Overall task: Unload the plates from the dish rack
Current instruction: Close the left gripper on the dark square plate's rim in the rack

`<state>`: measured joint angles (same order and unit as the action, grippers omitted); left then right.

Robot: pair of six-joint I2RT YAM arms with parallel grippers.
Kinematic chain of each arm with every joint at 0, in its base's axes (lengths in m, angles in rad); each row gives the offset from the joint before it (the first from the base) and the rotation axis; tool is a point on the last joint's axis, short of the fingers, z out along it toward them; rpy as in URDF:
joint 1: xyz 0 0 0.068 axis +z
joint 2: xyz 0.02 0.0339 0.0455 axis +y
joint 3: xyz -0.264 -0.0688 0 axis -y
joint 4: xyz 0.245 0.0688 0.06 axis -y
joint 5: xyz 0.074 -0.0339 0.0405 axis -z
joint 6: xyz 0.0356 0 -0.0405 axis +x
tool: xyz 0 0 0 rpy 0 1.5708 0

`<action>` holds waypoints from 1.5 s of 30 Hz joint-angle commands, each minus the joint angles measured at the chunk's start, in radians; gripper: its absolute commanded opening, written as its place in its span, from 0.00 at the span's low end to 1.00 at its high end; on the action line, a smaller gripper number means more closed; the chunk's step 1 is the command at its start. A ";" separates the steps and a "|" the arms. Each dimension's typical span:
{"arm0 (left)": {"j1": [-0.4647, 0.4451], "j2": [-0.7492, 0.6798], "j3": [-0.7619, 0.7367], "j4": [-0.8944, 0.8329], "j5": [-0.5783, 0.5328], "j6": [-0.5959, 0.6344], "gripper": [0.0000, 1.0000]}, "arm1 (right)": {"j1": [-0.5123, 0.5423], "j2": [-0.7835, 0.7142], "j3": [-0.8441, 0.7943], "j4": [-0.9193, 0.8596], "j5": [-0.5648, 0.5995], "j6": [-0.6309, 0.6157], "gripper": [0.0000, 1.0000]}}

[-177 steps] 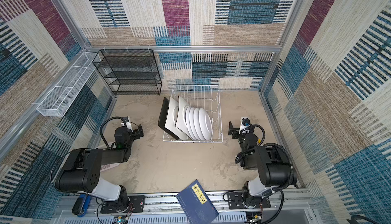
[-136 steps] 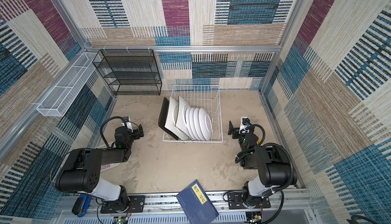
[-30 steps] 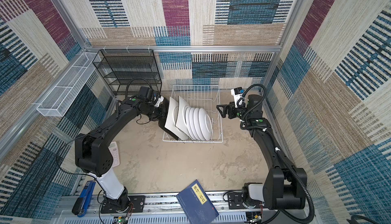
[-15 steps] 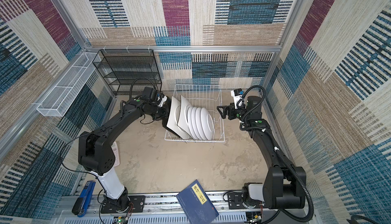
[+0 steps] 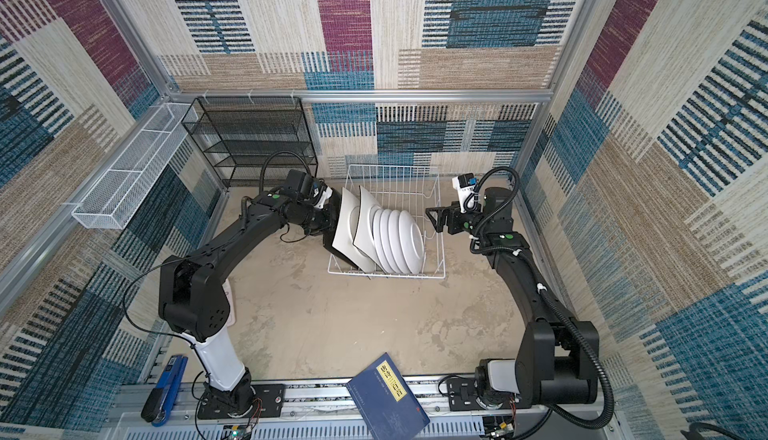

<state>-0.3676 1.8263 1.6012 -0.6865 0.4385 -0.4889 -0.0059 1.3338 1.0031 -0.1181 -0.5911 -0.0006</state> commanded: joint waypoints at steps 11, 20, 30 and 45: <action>-0.001 -0.103 0.015 -0.102 -0.005 -0.055 0.00 | 0.002 -0.032 0.015 0.016 0.008 0.021 0.99; -0.002 -0.127 0.038 -0.103 -0.003 -0.044 0.00 | 0.002 -0.048 0.017 0.018 0.011 0.045 0.99; 0.003 -0.159 0.069 -0.131 -0.016 0.008 0.00 | 0.002 -0.059 0.029 0.017 -0.015 0.063 0.99; 0.006 -0.198 0.150 -0.205 -0.065 0.068 0.00 | 0.003 -0.058 0.061 0.008 -0.038 0.091 0.99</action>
<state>-0.3622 1.6489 1.7306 -0.9230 0.3775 -0.4671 -0.0021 1.2789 1.0515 -0.1261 -0.6033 0.0635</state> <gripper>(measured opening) 0.168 0.991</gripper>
